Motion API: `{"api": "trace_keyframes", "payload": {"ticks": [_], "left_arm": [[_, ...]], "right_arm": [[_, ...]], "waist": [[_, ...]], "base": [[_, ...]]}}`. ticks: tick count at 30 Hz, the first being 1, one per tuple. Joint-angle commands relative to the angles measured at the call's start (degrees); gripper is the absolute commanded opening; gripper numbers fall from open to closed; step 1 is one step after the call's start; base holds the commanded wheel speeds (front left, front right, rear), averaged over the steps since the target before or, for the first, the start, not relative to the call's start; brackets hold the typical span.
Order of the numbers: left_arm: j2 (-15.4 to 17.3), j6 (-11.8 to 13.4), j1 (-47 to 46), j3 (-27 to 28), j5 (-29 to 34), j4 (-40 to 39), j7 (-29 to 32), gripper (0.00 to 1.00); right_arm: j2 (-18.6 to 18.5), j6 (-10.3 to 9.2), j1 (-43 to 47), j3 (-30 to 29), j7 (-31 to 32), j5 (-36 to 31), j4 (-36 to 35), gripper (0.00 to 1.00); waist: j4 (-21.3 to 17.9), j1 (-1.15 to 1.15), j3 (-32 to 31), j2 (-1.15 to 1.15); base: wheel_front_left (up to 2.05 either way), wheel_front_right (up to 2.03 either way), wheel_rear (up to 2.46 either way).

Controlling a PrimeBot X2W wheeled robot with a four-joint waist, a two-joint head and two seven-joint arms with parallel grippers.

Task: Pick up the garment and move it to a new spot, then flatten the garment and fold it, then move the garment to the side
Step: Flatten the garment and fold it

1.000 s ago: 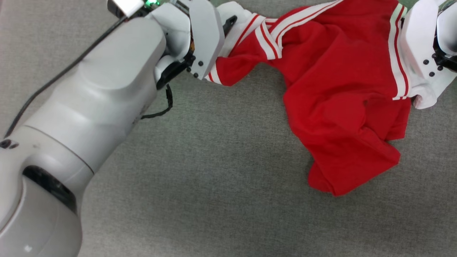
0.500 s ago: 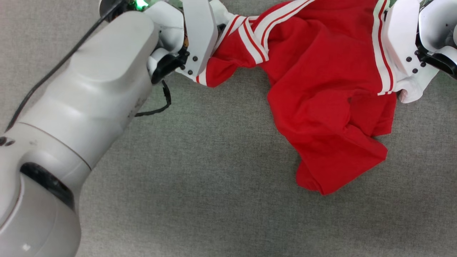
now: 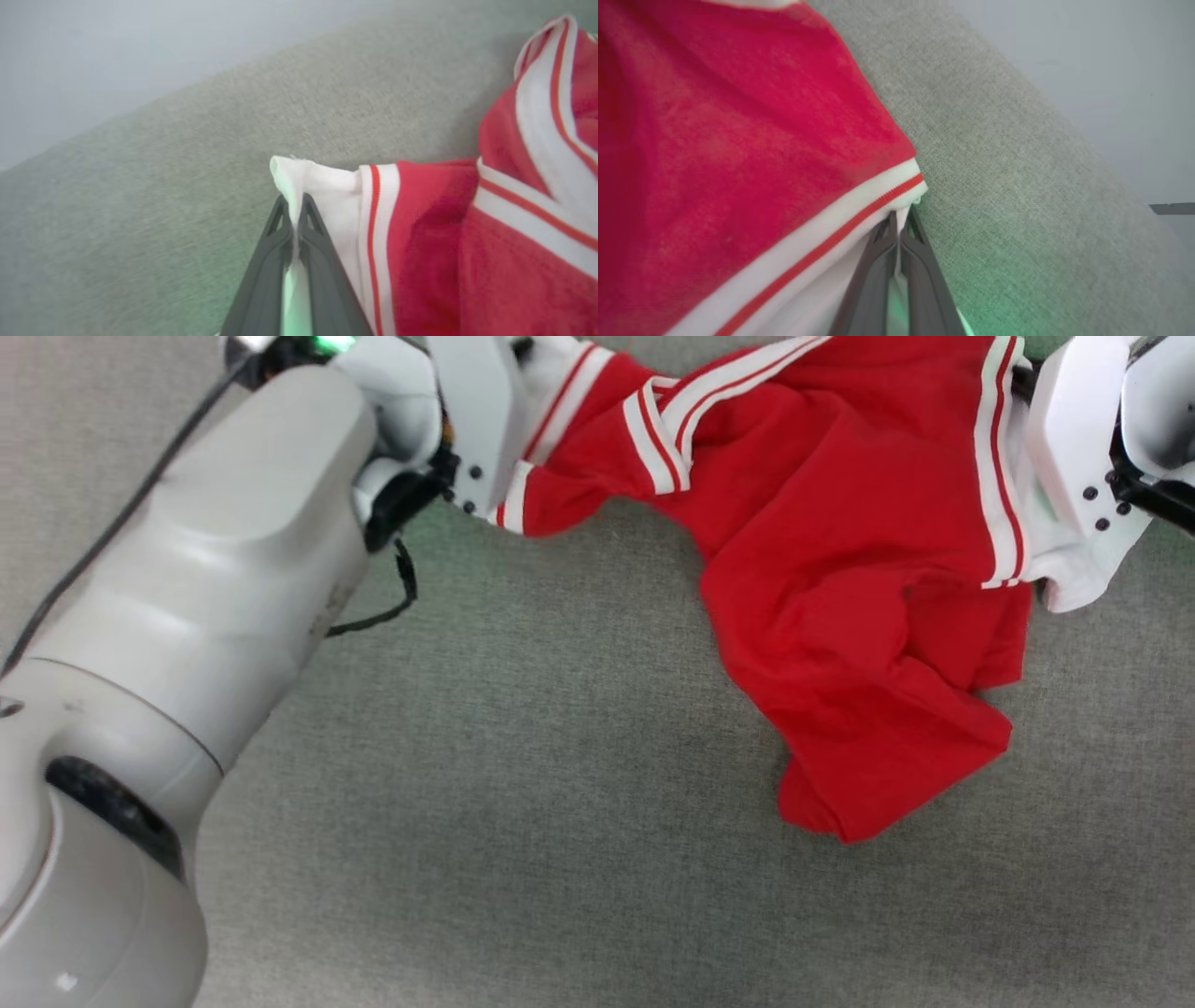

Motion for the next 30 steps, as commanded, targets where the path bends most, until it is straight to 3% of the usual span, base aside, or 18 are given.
{"api": "trace_keyframes", "payload": {"ticks": [1,18,24,30], "left_arm": [[0.1,0.17,-0.29,0.68,-1.24,1.39,-2.73,0.0],[-1.35,0.17,-2.27,9.87,-10.03,10.06,-21.91,0.0],[-1.71,0.17,-4.52,14.66,-12.26,9.43,-25.46,0.0],[0.23,0.16,-6.47,27.53,-8.28,5.03,-25.54,0.0]], "right_arm": [[-1.17,-0.21,4.73,2.33,0.07,1.08,3.1,0.0],[-1.66,-0.17,-1.13,0.05,-9.83,6.06,7.95,0.0],[-0.85,-0.17,-4.68,-3.46,-19.49,5.53,12.7,0.0],[2.27,-0.17,-9.08,-7.55,-30.72,3.35,19.84,0.0]], "waist": [[0.25,0.0,-2.77,0.0],[-0.42,0.0,-12.74,0.0],[-0.6,0.0,-14.18,0.0],[-0.71,0.0,-13.8,0.0]], "base": [[0.0,0.0,0.0],[0.0,0.0,0.0],[0.0,0.0,0.0],[0.0,0.0,0.0]]}}
